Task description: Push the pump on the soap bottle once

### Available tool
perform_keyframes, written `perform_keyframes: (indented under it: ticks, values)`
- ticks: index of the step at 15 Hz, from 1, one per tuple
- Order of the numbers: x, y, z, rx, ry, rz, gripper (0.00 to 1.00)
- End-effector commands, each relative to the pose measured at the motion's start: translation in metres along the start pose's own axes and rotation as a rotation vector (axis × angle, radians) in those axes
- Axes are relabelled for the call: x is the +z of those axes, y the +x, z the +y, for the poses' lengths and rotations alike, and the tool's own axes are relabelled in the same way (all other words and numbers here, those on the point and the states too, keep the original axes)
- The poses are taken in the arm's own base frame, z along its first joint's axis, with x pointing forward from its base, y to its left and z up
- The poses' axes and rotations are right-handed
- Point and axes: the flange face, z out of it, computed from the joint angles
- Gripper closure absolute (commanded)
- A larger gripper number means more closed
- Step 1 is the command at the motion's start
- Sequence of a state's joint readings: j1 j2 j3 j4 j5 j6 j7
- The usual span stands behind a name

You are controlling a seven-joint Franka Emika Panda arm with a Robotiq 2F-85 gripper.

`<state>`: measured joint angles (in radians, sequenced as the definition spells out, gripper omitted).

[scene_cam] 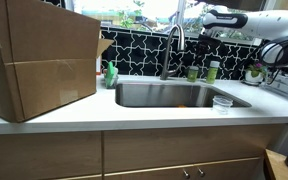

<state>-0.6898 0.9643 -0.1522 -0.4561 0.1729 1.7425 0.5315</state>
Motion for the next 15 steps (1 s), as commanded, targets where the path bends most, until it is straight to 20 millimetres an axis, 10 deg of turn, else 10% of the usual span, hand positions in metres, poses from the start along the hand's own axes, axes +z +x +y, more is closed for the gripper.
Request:
perform_keyframes:
  ticks: [1,15]
  values:
    - [0.04,-0.005,0.009,0.023,-0.056,-0.069,1.0]
    - [0.002,0.005,0.013,0.076,-0.01,-0.027,1.0]
